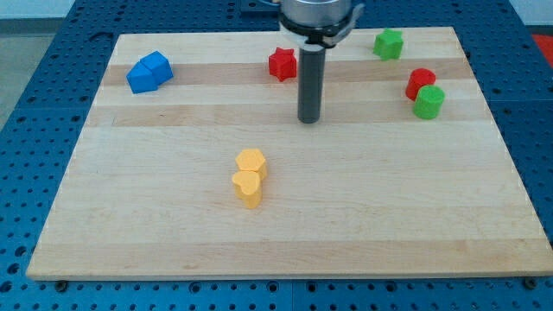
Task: Nudge red star a bit up
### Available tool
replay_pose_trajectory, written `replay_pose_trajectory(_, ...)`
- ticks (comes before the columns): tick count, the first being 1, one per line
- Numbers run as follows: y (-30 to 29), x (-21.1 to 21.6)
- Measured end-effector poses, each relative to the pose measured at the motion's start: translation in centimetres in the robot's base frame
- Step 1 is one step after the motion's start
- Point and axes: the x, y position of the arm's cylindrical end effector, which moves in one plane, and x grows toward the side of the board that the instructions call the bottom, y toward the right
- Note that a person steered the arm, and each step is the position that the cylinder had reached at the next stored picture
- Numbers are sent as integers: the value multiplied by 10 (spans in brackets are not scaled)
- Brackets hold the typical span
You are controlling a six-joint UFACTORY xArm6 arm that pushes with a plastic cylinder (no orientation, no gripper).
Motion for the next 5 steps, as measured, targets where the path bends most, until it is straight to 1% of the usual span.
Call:
replay_pose_trajectory(1, -15, -5)
replay_pose_trajectory(2, -15, -47)
replay_pose_trajectory(5, -15, -88)
